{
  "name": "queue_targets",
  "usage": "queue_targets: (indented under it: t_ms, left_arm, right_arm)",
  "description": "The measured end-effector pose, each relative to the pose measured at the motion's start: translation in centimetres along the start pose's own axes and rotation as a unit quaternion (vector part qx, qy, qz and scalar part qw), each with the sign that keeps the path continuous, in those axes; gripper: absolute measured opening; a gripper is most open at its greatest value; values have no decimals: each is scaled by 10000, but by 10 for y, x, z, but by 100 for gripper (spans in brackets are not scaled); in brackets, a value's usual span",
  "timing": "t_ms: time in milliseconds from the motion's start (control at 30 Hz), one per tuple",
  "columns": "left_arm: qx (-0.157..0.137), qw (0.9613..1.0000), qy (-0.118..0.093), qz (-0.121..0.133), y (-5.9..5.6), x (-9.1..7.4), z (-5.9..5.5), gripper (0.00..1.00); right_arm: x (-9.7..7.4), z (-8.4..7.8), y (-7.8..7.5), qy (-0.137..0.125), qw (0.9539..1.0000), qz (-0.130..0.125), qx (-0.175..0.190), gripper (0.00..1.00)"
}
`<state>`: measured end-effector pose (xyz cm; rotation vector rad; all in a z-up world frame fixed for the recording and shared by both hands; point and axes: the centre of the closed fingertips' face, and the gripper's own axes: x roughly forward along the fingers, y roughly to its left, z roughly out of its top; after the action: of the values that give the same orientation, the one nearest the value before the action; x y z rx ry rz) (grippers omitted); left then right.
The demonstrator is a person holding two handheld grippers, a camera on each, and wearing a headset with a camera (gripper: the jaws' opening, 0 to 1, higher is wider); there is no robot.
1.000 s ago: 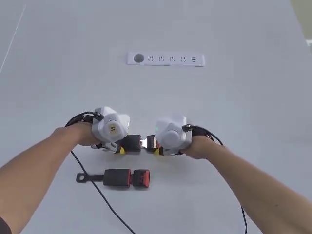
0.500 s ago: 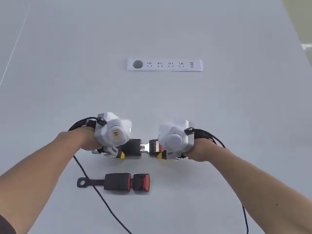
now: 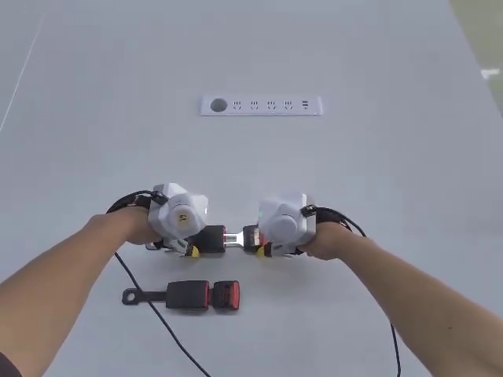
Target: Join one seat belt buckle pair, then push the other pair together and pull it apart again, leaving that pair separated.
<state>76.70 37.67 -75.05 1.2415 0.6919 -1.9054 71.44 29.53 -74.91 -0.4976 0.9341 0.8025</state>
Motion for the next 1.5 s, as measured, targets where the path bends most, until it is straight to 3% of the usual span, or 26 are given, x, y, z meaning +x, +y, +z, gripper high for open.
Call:
queue_targets:
  t_ms: [1167,1500]
  left_arm:
    - [68,9999,78,-21,0,-1,0,33]
    - [127,9999,77,-11,-1,-1,1,33]
  right_arm:
    - [-27,-46,-2,161,9999,45,39,32]
    - [-31,-51,-1,180,9998,68,16,32]
